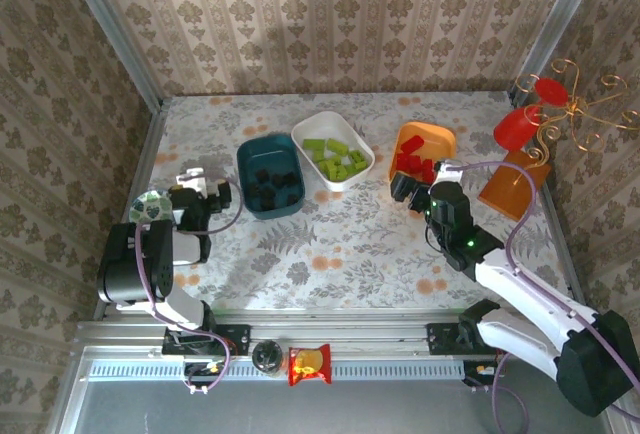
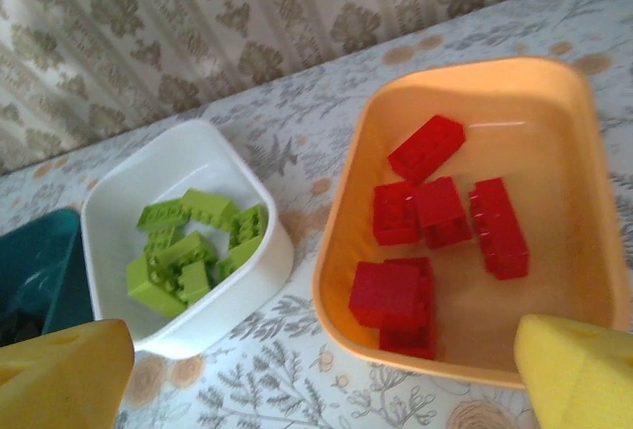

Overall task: Sort the legos into containers by color
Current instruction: Reset both arms

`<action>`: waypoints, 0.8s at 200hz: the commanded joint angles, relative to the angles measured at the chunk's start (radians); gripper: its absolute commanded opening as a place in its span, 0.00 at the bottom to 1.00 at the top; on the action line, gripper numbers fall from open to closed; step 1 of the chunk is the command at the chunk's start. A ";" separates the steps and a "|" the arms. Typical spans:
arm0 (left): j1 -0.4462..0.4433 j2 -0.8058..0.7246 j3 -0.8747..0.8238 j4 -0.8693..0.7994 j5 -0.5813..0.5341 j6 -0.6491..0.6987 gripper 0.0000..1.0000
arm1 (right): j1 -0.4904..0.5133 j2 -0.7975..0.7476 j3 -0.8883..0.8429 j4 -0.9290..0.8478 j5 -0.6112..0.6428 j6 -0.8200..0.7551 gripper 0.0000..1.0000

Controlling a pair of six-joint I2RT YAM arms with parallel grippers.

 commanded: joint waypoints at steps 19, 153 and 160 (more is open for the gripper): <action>-0.008 -0.004 0.015 -0.008 -0.006 0.027 1.00 | -0.010 -0.057 0.000 -0.070 0.197 0.043 1.00; -0.042 -0.003 0.019 -0.013 -0.109 0.038 1.00 | -0.338 0.018 -0.168 0.306 0.079 -0.387 1.00; -0.043 -0.004 0.023 -0.017 -0.109 0.040 1.00 | -0.353 0.068 -0.182 0.372 0.050 -0.399 1.00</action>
